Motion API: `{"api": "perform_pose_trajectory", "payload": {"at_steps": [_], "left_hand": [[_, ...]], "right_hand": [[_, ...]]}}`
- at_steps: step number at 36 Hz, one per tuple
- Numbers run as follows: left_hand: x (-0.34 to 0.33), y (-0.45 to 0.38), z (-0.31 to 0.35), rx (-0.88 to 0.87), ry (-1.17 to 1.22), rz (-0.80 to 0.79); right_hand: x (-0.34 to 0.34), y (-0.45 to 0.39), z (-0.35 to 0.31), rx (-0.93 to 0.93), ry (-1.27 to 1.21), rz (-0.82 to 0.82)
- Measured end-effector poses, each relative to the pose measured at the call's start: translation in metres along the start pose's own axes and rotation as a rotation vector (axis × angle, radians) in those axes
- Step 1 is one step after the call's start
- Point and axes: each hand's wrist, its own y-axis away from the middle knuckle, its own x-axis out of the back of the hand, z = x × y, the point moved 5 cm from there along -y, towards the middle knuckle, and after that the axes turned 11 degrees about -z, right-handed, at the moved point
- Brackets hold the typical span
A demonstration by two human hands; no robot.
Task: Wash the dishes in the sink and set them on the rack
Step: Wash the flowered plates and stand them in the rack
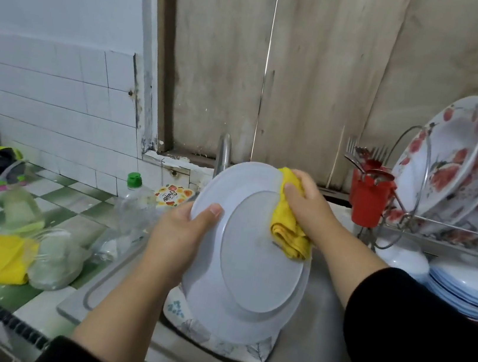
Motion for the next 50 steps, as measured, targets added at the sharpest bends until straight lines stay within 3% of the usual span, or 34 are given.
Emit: {"api": "perform_pose_trajectory", "payload": {"at_steps": [4, 9, 13, 15, 17, 20, 23, 25, 29, 36, 41, 44, 47, 50], "left_hand": [[0.01, -0.001, 0.006, -0.075, 0.033, 0.114], [-0.001, -0.003, 0.002, -0.125, 0.116, 0.222], [-0.032, 0.018, -0.011, -0.096, 0.091, 0.336], [-0.048, 0.034, -0.025, -0.065, 0.144, 0.299], [-0.055, 0.039, -0.037, -0.049, 0.251, 0.158], [-0.047, 0.022, -0.032, 0.027, 0.397, -0.009], [-0.024, -0.007, -0.014, 0.21, 0.464, -0.026], [-0.017, -0.018, 0.004, 0.247, 0.342, -0.042], [-0.018, -0.017, 0.026, 0.169, 0.084, 0.113], [-0.068, 0.055, -0.011, 0.099, 0.061, 0.438], [-0.071, 0.053, -0.01, 0.164, 0.462, 0.174], [-0.054, 0.031, 0.002, 0.217, 0.474, 0.062], [-0.043, 0.022, 0.013, 0.202, 0.294, 0.16], [-0.051, 0.038, 0.024, 0.117, 0.058, 0.333]], "right_hand": [[0.001, 0.018, 0.043, -0.231, -0.3, 0.056], [-0.043, 0.057, 0.076, -0.533, -0.977, 0.052], [-0.072, 0.079, 0.074, -0.599, -1.296, 0.171], [-0.077, 0.087, 0.076, -0.608, -1.348, 0.218], [-0.07, 0.091, 0.084, -0.613, -1.313, 0.292], [-0.024, 0.086, 0.096, -0.533, -1.029, 0.415], [0.019, 0.077, 0.079, -0.4, -0.843, 0.386], [0.028, 0.072, 0.072, -0.374, -0.784, 0.3], [0.016, 0.08, 0.08, -0.461, -0.855, 0.276], [-0.045, 0.122, 0.091, -0.594, -1.033, 0.281], [0.013, 0.113, 0.089, -0.458, -0.996, 0.421], [0.048, 0.105, 0.076, -0.402, -0.862, 0.338], [0.039, 0.103, 0.077, -0.438, -0.846, 0.225], [0.009, 0.112, 0.089, -0.543, -0.907, 0.28]]}}
